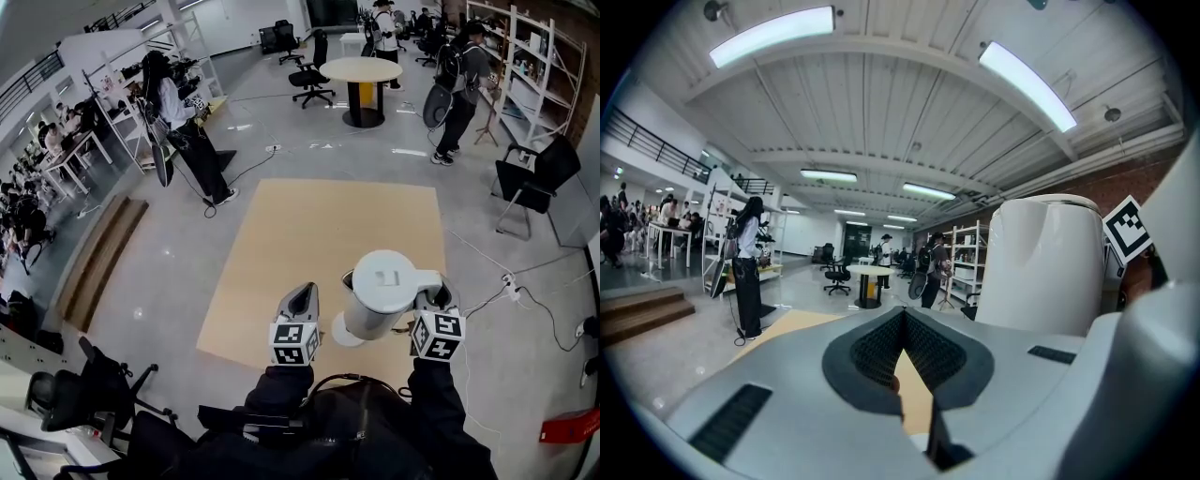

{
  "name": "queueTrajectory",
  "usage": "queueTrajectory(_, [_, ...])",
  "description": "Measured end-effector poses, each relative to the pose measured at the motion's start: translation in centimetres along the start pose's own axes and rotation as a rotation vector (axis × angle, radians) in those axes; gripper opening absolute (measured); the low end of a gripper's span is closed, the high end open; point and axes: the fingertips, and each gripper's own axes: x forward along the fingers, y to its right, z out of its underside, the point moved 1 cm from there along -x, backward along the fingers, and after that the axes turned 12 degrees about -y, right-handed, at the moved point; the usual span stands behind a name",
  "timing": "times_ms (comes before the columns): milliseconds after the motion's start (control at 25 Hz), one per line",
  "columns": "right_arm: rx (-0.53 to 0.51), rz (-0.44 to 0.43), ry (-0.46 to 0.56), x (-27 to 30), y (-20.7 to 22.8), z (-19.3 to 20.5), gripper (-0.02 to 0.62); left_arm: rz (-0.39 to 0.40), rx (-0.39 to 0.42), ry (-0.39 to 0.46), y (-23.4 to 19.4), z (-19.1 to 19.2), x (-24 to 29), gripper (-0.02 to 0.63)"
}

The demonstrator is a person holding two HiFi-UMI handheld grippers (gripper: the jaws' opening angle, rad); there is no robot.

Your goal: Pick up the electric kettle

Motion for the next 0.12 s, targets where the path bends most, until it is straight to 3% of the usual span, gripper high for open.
queueTrajectory(120, [-0.004, 0.004, -0.001, -0.05, -0.07, -0.09, 0.136, 0.002, 0.001, -0.001, -0.09, -0.07, -0.01, 0.0])
